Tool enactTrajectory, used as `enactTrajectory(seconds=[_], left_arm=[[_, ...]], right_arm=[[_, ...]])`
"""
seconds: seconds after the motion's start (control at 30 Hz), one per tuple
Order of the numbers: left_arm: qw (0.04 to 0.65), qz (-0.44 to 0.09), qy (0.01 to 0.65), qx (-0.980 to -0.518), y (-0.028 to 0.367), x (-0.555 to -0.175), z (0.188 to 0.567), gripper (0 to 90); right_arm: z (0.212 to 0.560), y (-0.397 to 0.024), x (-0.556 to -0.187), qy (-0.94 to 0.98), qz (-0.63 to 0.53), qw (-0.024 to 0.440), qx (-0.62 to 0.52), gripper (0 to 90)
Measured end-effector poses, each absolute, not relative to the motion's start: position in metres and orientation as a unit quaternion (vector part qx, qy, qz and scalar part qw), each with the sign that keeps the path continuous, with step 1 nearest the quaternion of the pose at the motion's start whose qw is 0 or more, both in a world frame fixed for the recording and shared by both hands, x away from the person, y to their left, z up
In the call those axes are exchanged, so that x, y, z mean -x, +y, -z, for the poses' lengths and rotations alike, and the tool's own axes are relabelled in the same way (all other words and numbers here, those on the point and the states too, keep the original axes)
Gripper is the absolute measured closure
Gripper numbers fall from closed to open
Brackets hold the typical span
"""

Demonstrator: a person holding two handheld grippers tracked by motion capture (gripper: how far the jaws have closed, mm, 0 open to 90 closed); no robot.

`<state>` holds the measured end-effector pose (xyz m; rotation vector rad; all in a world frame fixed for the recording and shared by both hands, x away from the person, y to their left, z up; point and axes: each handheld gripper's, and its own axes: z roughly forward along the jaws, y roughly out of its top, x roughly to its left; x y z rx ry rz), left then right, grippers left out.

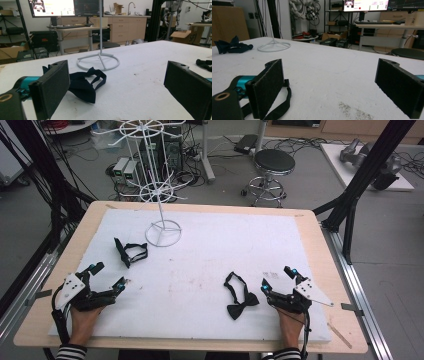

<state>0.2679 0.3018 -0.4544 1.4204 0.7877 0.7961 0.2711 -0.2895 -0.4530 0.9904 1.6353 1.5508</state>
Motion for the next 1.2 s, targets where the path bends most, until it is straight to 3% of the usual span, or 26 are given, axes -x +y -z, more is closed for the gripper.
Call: enactTrajectory(seconds=[0.87, 1.2], left_arm=[[0.614, -0.340, 0.340, -0.626, 0.303, -0.273, 0.447, 6.9], [0.585, -0.336, 0.333, -0.658, 0.304, -0.281, 0.428, 6.9]], right_arm=[[0.453, -0.290, -0.272, 0.627, -0.592, 0.333, -0.382, 7.9], [0.453, -0.290, -0.271, 0.626, -0.594, 0.331, -0.382, 7.9]])
